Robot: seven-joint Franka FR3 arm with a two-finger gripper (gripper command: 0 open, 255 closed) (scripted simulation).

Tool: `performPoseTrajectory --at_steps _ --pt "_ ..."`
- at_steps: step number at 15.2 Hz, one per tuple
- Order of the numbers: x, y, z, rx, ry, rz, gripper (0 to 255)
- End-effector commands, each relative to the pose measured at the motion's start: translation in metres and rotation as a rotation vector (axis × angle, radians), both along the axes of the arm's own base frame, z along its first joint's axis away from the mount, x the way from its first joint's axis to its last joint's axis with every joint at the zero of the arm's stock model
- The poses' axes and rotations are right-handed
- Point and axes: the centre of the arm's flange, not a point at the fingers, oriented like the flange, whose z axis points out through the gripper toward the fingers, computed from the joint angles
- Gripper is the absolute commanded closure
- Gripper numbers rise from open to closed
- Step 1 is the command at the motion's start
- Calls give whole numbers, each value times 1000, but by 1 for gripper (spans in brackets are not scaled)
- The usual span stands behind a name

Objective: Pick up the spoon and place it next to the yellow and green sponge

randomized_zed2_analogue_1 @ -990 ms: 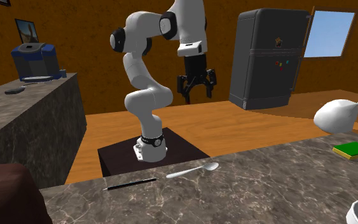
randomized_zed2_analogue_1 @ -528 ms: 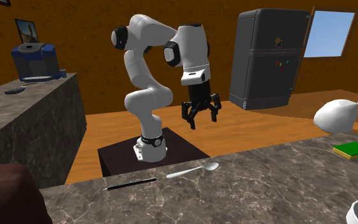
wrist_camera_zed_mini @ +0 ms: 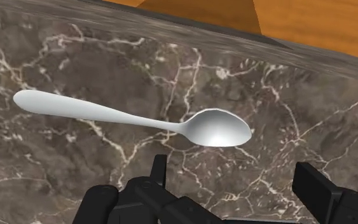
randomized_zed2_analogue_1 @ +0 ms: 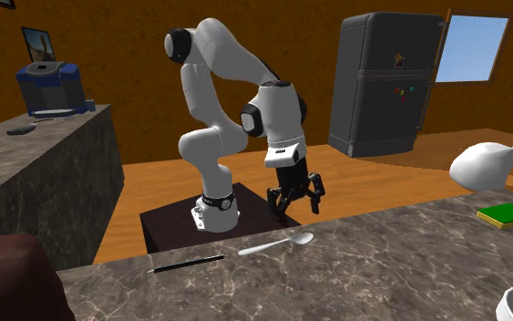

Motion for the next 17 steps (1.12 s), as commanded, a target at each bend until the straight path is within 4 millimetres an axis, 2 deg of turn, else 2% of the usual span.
performPoseTrajectory --at_steps 1,8,16,17 --pt "6 1 -16 -1 -16 -5 0" --pt "16 4 -54 -1 -16 -5 0" --pt "16 4 -54 -1 -16 -5 0" --pt "16 4 -54 -1 -16 -5 255"
